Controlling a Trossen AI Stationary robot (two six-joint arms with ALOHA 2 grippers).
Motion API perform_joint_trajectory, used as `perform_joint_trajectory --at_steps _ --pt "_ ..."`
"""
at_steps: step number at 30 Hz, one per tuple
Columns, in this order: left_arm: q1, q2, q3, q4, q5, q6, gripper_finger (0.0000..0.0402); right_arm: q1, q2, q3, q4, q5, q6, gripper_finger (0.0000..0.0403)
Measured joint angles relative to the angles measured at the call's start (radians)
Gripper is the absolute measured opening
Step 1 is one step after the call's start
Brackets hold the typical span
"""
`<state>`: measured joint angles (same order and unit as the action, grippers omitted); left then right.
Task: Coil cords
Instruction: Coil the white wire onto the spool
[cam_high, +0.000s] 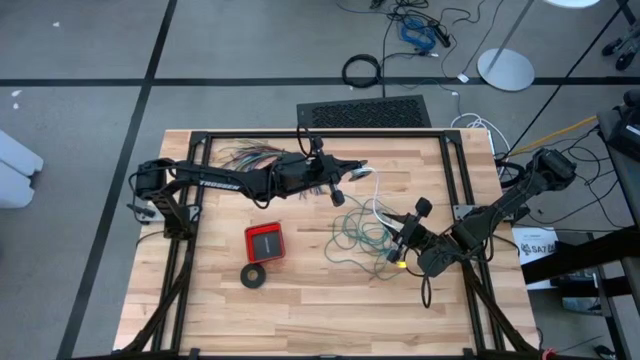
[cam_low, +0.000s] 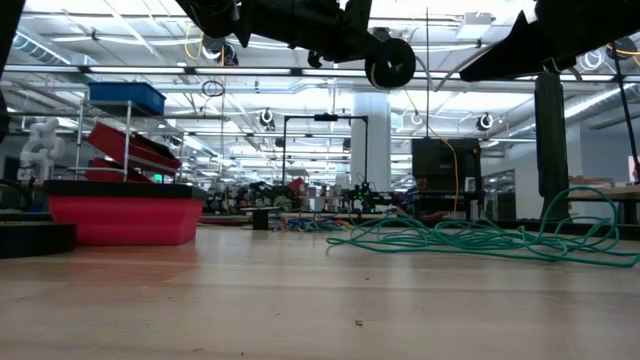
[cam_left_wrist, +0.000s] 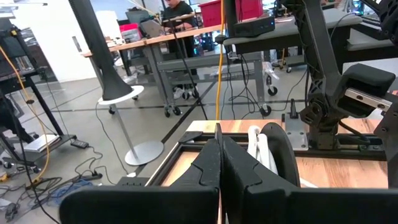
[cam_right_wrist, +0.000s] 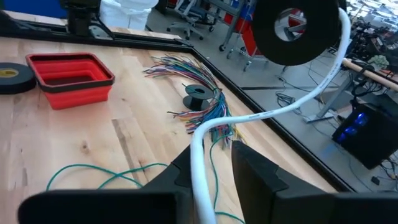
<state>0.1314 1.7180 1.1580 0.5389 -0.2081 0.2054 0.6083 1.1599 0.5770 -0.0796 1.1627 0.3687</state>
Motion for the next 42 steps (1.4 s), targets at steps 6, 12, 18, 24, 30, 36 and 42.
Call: perform_joint_trajectory --at_steps 6,12,18,24,30,36,42 --pt "0.0 0.0 0.0 0.0 0.0 0.0 0.0 0.0 0.0 0.0 0.0 -0.011 0.001 0.0097" --pt "0.0 0.0 0.0 0.0 0.0 -0.007 0.0 0.002 0.0 0.0 0.001 -0.02 -0.003 0.01" --pt "0.0 0.0 0.0 0.0 0.001 -0.009 0.0 0.002 0.0 0.0 0.081 -0.036 -0.079 0.01" --pt "0.0 0.0 0.0 -0.001 0.002 -0.01 0.0 0.002 0.0 0.0 0.115 -0.031 -0.116 0.01" --pt "0.0 0.0 0.0 -0.005 0.003 -0.01 0.0 0.01 0.0 0.0 0.12 -0.045 -0.122 0.01" --pt "0.0 0.0 0.0 -0.005 0.003 -0.01 0.0 0.03 0.0 0.0 0.199 -0.044 -0.196 0.01" --pt "0.0 0.0 0.0 -0.006 0.004 -0.015 0.0 0.028 0.027 0.0 0.216 -0.037 -0.211 0.01"
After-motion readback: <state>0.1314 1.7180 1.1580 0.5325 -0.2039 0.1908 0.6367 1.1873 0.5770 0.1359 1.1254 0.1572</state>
